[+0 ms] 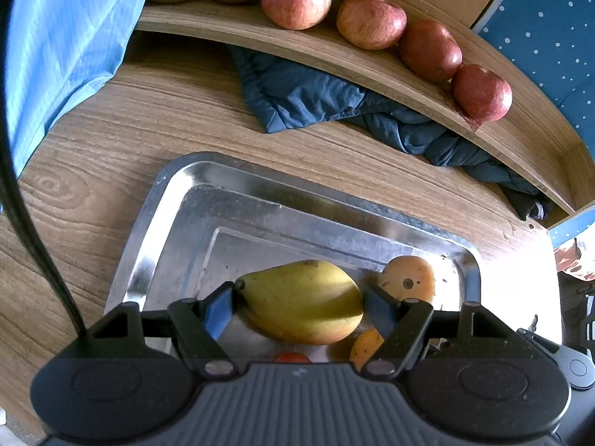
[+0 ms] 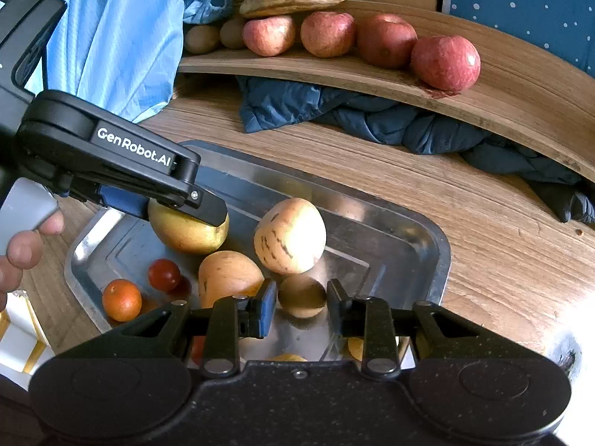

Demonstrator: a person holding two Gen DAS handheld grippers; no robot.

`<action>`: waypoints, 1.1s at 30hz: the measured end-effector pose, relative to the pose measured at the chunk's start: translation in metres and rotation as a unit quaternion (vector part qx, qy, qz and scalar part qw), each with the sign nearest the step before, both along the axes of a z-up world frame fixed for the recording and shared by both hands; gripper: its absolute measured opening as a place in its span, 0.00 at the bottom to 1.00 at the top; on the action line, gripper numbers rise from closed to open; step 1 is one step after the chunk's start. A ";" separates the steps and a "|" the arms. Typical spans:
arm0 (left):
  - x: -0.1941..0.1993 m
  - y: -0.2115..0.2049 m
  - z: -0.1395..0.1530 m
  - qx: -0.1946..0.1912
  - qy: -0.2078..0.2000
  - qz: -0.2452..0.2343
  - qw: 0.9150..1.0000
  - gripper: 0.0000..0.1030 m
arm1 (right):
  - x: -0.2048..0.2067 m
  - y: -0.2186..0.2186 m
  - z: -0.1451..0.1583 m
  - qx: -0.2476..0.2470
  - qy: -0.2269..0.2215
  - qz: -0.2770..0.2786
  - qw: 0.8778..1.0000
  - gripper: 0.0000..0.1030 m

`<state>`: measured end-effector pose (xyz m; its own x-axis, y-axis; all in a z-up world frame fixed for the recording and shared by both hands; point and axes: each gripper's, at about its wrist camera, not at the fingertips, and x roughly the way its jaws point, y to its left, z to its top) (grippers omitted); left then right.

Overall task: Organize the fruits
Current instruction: 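Open both tools to release the pear and potato into the tray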

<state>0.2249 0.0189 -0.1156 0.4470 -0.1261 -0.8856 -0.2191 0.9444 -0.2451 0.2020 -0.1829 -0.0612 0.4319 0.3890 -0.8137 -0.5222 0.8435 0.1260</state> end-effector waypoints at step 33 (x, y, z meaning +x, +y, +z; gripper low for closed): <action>0.000 -0.009 0.009 0.017 -0.015 0.004 1.000 0.93 | -0.005 -0.019 0.007 -0.005 -0.020 -0.036 0.999 0.83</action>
